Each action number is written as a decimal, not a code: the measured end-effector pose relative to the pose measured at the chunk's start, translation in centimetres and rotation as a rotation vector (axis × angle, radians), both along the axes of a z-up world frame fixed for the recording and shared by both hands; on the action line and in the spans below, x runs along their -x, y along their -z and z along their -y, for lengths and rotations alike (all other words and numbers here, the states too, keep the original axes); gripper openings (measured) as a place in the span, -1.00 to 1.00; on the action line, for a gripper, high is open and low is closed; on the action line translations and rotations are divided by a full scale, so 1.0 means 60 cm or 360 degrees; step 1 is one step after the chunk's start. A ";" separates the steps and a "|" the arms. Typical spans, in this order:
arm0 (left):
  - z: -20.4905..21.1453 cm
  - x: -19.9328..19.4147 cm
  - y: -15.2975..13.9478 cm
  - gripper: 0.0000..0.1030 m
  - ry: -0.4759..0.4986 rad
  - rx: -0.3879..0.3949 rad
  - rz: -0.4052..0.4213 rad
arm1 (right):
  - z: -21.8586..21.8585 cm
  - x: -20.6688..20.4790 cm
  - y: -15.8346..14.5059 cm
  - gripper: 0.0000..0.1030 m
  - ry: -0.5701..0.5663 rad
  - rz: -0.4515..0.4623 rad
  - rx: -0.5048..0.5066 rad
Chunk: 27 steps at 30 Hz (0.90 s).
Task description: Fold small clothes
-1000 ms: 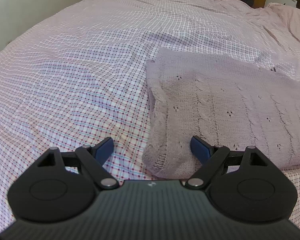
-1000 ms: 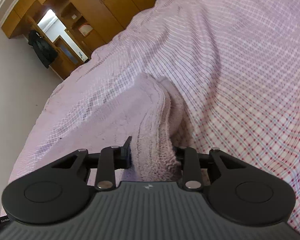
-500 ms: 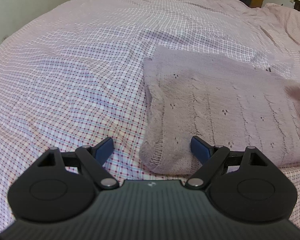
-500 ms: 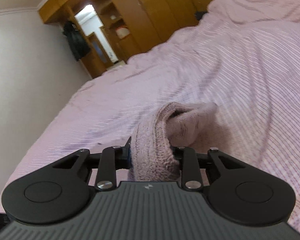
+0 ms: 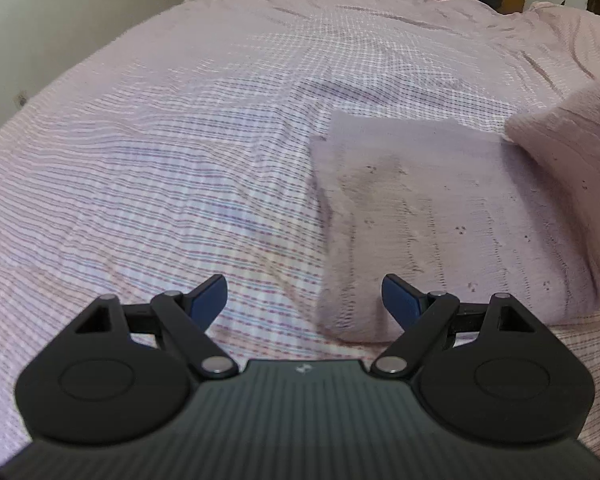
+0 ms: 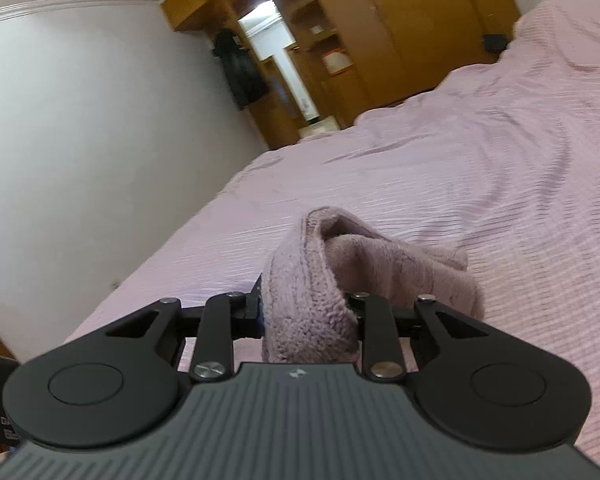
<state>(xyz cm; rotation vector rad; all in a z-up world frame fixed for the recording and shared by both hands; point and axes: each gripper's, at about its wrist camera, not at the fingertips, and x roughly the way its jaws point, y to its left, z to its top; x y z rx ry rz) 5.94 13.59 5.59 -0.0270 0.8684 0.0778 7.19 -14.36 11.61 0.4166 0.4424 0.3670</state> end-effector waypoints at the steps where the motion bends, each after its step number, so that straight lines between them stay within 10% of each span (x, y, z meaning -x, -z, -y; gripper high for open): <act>1: -0.007 0.003 -0.003 0.66 -0.0010 -0.0014 0.0006 | -0.015 -0.001 -0.002 -0.43 -0.0035 0.0006 0.0011; 17: -0.069 0.020 -0.012 0.66 -0.0104 -0.0042 0.0006 | -0.265 -0.003 0.104 -0.27 -0.0427 -0.0171 0.0512; 21: -0.062 0.021 -0.025 0.66 -0.0055 0.0034 0.0059 | -0.270 0.015 0.100 0.15 -0.0503 -0.0131 0.0489; 27: -0.028 0.010 -0.049 0.66 0.0072 0.0099 0.0150 | -0.219 0.053 0.075 0.19 -0.0541 -0.0150 0.0358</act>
